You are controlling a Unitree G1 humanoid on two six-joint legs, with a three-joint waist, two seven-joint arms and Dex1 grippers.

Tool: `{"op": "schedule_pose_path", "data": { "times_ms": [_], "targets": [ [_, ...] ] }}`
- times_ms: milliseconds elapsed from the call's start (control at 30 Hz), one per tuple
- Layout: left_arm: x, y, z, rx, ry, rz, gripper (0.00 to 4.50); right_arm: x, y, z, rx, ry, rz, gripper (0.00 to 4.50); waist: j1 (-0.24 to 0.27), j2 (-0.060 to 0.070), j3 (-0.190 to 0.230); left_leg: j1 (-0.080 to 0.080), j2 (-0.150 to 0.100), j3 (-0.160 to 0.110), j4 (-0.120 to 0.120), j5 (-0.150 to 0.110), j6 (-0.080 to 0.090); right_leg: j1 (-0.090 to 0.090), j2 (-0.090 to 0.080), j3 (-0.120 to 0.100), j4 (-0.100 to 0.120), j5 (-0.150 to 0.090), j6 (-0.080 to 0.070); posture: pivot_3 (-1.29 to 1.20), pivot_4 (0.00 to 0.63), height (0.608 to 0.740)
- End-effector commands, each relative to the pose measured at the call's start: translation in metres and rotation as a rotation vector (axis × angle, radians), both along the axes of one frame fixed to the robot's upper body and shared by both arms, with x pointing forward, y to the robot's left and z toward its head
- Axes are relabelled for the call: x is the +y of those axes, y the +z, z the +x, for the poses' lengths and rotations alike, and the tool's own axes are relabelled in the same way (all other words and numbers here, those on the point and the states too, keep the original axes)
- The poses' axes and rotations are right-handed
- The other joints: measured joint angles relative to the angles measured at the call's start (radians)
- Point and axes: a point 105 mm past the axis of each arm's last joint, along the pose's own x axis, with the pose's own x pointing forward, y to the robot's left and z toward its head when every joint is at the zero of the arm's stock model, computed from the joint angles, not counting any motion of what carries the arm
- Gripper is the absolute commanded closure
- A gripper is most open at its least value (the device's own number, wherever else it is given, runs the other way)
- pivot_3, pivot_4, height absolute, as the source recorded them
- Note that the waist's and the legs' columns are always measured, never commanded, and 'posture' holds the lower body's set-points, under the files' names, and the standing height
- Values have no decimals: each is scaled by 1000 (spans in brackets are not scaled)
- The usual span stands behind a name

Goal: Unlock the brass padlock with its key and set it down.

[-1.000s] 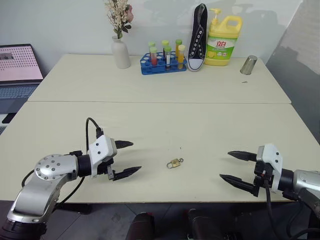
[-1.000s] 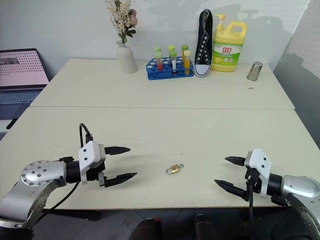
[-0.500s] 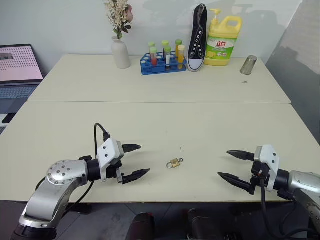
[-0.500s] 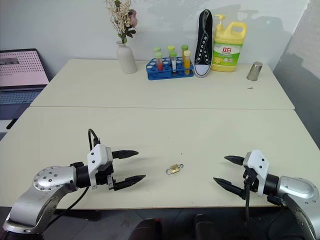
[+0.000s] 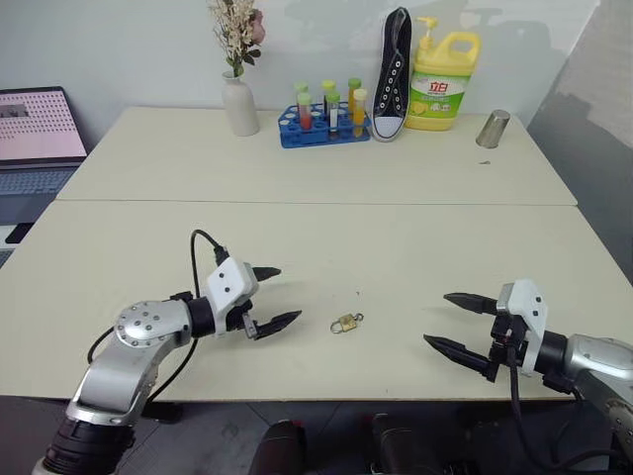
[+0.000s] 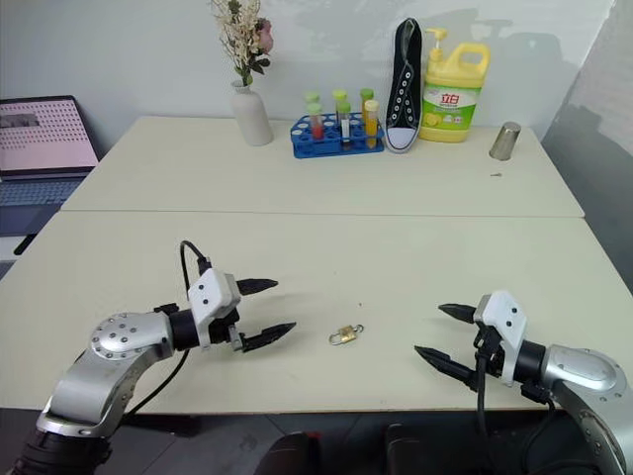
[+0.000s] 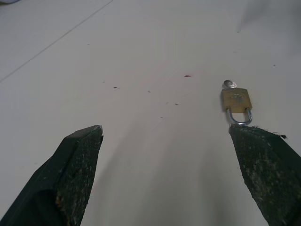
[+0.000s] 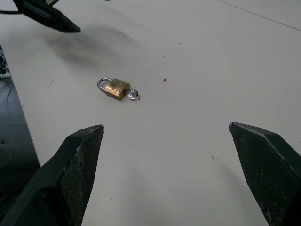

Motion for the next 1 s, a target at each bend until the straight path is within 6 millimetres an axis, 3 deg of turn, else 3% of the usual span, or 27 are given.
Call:
{"op": "schedule_pose_path", "data": {
  "times_ms": [33,467,667,1000],
  "targets": [
    [-21,1,-10,1,-63,-10,0,8,20,-7,-37,25,15,53,0,0,0,0,0,0,0,0,0,0,0,0,0,0,0,0,150,740],
    [-71,-38,-8,21,-90,44,0,4,20,-18,4,-10,-36,53,2,0,0,0,0,-1,0,0,0,0,3,0,0,0,0,0,150,740],
    [-77,-47,4,20,-42,48,0,3,21,-21,4,-17,-42,53,2,0,-1,0,0,-1,1,0,0,0,3,0,0,0,0,0,150,740],
    [-86,-52,2,86,-43,38,0,3,21,-23,2,-22,-39,53,2,0,-1,0,-1,-1,1,0,0,1,3,0,0,0,1,0,150,740]
  ]
}}
